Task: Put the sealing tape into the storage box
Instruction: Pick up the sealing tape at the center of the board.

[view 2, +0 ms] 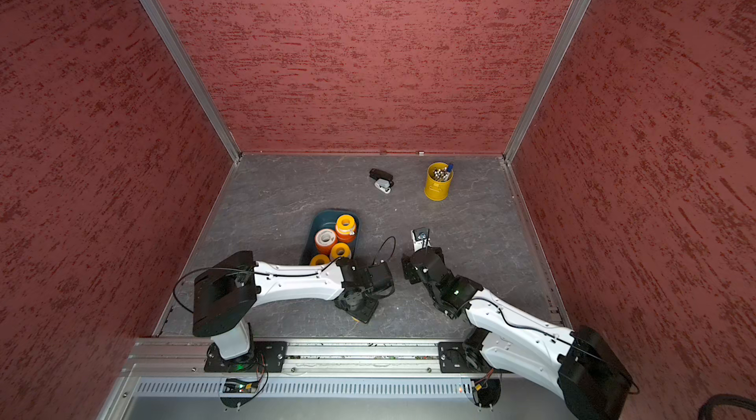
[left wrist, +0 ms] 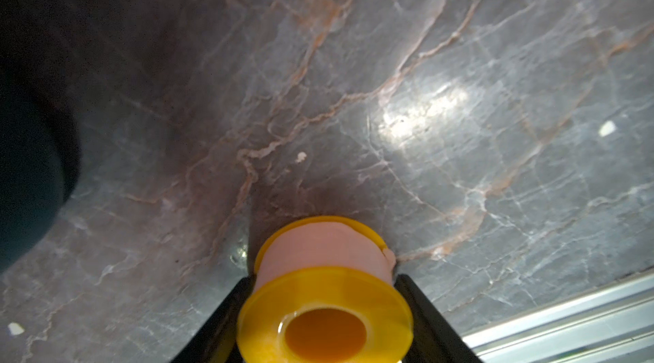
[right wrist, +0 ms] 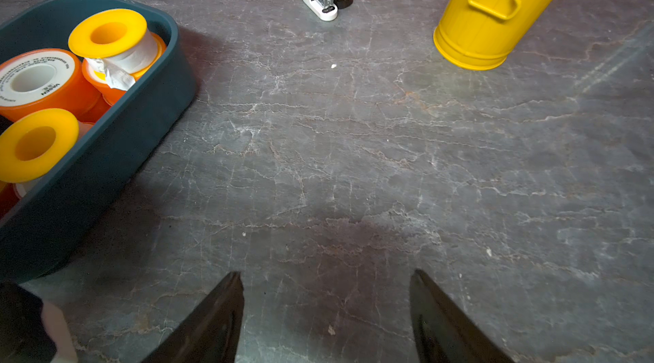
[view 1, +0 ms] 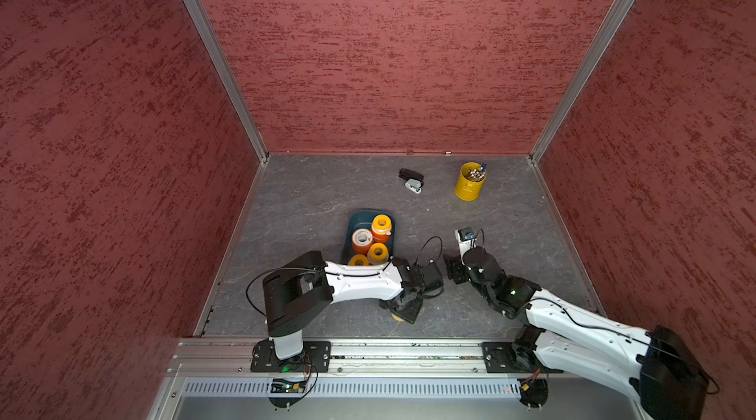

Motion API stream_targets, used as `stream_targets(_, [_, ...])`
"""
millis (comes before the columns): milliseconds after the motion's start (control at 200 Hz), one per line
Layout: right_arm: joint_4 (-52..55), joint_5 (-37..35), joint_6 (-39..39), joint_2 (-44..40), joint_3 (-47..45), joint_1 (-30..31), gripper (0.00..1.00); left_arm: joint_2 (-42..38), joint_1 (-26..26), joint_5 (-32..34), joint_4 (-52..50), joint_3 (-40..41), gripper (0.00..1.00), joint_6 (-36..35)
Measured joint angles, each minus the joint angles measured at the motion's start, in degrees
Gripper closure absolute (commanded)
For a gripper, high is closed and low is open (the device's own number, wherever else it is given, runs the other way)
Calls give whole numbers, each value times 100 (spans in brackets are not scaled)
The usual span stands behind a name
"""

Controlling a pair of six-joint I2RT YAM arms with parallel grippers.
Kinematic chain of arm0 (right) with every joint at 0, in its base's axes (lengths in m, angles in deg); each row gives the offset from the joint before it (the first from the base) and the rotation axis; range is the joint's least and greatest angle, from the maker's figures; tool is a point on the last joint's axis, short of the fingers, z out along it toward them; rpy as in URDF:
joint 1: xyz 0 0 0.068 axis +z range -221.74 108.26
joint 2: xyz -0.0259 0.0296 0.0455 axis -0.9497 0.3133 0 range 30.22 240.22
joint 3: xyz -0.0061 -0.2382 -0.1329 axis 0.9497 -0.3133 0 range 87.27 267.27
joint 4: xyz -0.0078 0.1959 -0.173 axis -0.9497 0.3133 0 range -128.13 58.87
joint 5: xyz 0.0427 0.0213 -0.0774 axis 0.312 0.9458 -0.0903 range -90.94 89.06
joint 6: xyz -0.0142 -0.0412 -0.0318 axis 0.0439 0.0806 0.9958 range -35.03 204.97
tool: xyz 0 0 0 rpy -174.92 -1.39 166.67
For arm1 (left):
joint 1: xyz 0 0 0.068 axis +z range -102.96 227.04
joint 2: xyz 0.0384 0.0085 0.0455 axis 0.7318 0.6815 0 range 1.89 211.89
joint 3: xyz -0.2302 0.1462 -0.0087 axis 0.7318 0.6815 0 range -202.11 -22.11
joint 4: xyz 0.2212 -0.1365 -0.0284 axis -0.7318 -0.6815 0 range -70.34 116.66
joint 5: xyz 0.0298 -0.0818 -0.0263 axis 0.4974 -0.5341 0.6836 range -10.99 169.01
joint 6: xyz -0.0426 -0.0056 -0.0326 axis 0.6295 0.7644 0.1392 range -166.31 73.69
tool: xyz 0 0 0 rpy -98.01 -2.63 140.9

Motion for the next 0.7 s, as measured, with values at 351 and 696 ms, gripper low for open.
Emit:
stream_targets(351, [0,0,0,39,35,0,24,-286,55,144,-227,-46,41,-4])
stream_targets(696, [0,0,0,70,35,0,24,-1375,581,315,-479,-151,41,-177])
